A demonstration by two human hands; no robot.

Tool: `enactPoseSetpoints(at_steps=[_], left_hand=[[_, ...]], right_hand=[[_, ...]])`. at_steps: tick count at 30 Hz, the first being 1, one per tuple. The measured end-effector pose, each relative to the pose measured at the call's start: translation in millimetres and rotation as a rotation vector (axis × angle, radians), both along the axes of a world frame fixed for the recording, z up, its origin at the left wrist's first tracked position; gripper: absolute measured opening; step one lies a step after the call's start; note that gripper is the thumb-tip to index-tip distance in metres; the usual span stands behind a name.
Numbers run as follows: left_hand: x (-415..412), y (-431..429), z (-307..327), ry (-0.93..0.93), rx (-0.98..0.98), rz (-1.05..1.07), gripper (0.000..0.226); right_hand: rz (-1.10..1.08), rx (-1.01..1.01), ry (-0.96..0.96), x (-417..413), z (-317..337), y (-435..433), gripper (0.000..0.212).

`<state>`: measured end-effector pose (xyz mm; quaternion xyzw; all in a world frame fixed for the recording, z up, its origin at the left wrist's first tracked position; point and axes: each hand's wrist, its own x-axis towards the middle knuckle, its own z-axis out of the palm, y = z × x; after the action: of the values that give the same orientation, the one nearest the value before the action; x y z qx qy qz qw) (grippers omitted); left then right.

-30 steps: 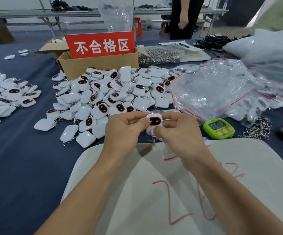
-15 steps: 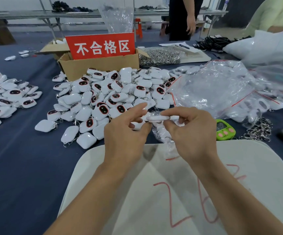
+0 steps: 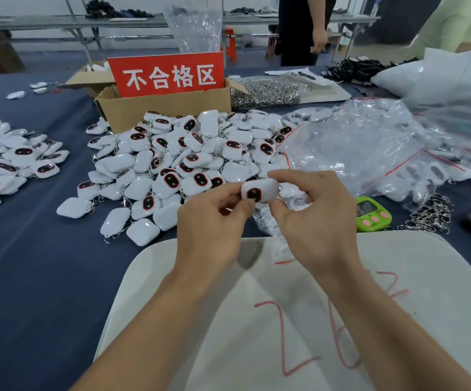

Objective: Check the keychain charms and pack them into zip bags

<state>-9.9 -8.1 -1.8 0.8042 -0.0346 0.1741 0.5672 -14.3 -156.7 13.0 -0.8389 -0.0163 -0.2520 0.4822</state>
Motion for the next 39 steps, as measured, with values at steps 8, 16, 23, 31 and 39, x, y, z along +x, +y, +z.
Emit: enactPoseSetpoints(at_steps=[8,16,23,31,39], left_hand=[[6,5,7,0.174,-0.391,-0.121,0.027],[3,2,8,0.119,-0.281,-0.097,0.054],[1,-1,6,0.028,-0.281,-0.064,0.018],[-17,-18,0,0.046,0.373,-0.246,0.039],[-14,-19,-5,0.111,0.264,-0.094,0.001]], right_hand=[[0.159,0.079,0.12,3,-3,2,0.035],[0.181,0.11,0.098,3,-4,3,0.03],[0.098,0.191,0.084,7,1,-3,0.039],[-0.124,0.472,0.05,16,12,-31,0.017],[0.306,0.489,0.076,10,19,-40,0.018]])
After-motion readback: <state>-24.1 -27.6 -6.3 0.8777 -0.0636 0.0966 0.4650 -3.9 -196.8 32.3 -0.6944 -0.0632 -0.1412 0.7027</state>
